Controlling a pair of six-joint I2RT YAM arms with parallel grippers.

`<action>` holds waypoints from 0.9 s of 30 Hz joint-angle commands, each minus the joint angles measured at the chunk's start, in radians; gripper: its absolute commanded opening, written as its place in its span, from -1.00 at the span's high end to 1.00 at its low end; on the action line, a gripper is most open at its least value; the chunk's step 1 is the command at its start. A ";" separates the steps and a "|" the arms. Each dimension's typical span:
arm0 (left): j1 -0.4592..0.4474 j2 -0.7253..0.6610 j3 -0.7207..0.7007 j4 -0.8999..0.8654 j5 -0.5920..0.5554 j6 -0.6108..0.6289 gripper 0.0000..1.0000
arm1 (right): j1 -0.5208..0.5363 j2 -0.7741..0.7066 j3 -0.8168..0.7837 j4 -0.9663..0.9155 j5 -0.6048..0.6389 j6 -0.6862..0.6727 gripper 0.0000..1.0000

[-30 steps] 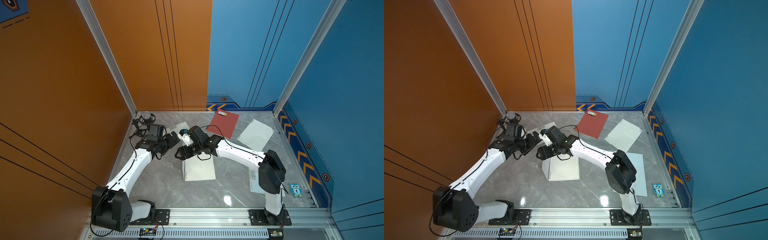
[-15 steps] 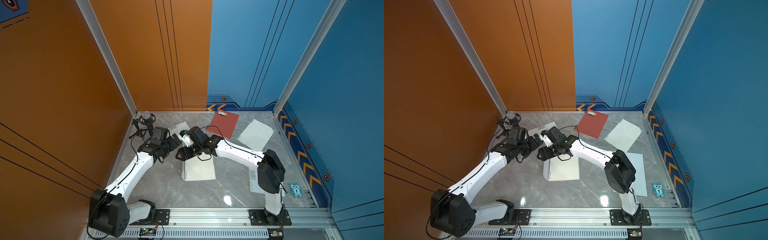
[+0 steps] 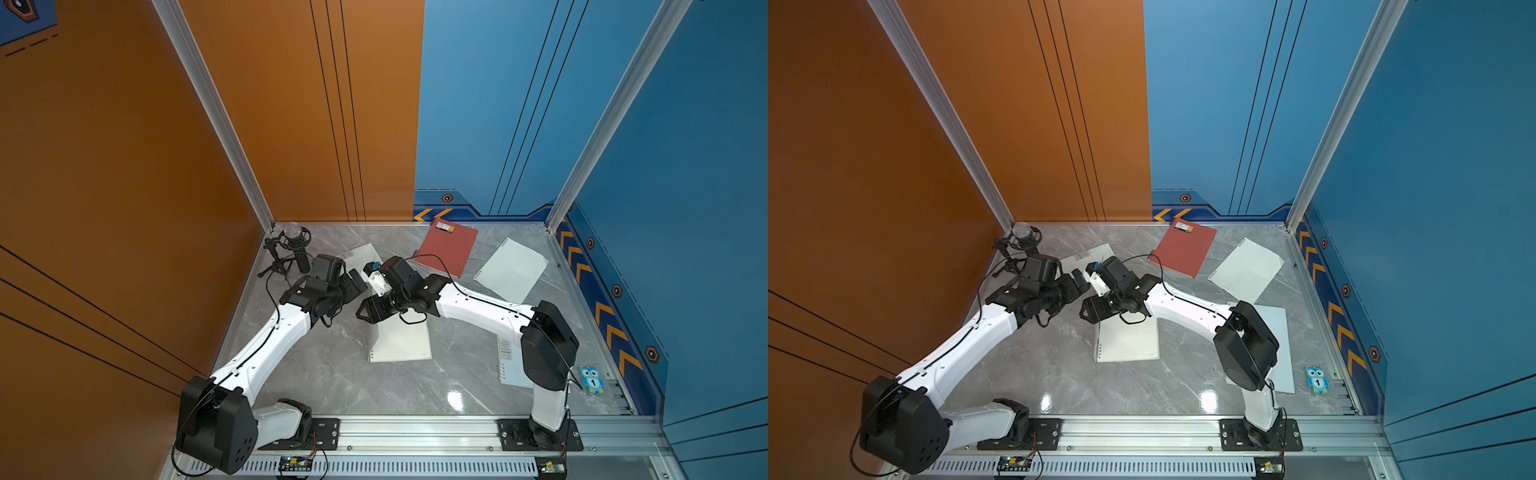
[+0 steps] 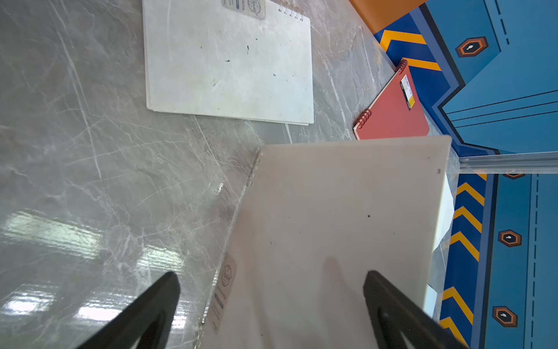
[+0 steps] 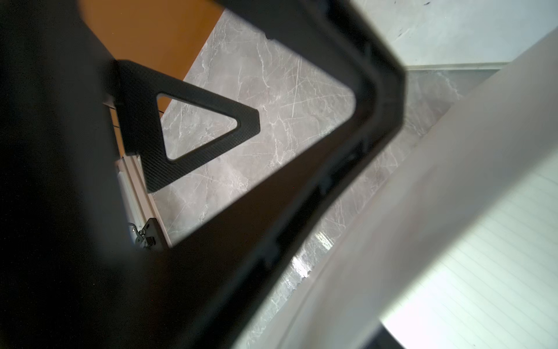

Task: Tear off pages from different notebooks
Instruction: Open the notebook at the center of the board.

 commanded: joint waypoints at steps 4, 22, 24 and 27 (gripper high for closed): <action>-0.031 0.037 0.057 0.127 0.050 -0.010 -0.97 | 0.065 -0.037 -0.057 0.078 -0.140 -0.116 0.09; 0.096 0.016 0.089 0.127 0.140 -0.044 -0.97 | 0.027 -0.093 -0.128 0.136 -0.130 -0.098 0.61; 0.099 0.013 0.095 0.127 0.142 -0.047 -0.97 | 0.027 -0.091 -0.128 0.136 -0.127 -0.096 0.63; 0.098 0.002 0.100 0.126 0.135 -0.050 -0.97 | 0.026 -0.090 -0.131 0.137 -0.113 -0.092 0.63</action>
